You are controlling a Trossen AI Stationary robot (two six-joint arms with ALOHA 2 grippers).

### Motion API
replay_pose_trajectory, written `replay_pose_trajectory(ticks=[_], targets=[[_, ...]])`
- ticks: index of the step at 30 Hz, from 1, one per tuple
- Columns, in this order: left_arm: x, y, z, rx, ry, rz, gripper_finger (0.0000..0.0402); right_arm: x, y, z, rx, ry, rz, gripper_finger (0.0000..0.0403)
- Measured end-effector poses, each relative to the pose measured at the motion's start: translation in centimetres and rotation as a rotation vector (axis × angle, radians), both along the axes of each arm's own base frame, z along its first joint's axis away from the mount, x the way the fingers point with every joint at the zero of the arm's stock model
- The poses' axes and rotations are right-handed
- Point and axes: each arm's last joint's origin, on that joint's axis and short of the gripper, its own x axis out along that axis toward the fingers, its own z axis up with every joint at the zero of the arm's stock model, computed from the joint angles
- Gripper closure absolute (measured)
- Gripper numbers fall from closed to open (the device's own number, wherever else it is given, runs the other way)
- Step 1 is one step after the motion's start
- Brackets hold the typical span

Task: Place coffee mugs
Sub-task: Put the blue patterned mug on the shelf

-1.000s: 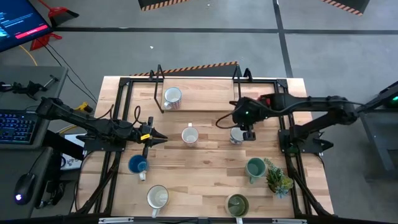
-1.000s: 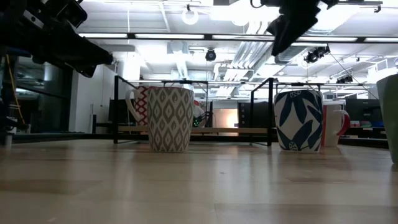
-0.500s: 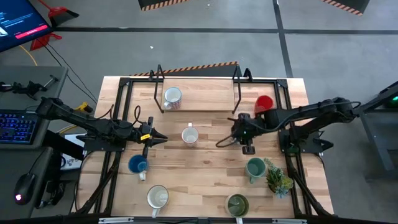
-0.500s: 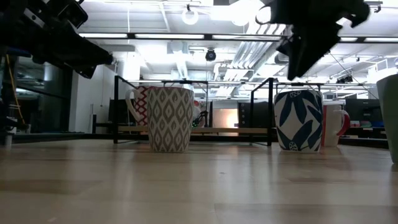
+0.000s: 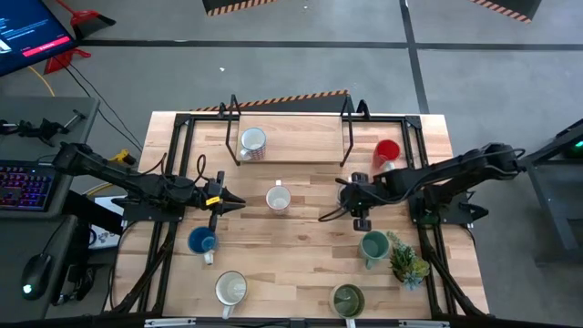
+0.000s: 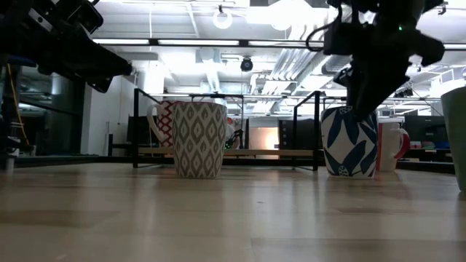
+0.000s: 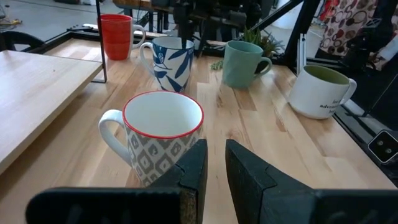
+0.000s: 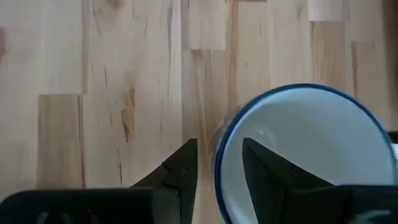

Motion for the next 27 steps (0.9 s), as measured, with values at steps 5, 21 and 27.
replay_pose_trajectory(ticks=[5,21,27], targets=[[0.0,0.0,0.0,0.0,0.0,0.0,0.0353,-0.2,0.0,-1.6,0.01,-0.042,-0.005,0.0295],[0.0,0.0,0.0,0.0,0.0,0.0,0.0353,-0.4,-0.1,-2.5,0.033,-0.052,-0.034,0.0358],[0.0,0.0,0.0,0.0,0.0,0.0,0.0353,-0.1,-0.2,-2.2,0.032,-0.095,-0.107,0.0396]])
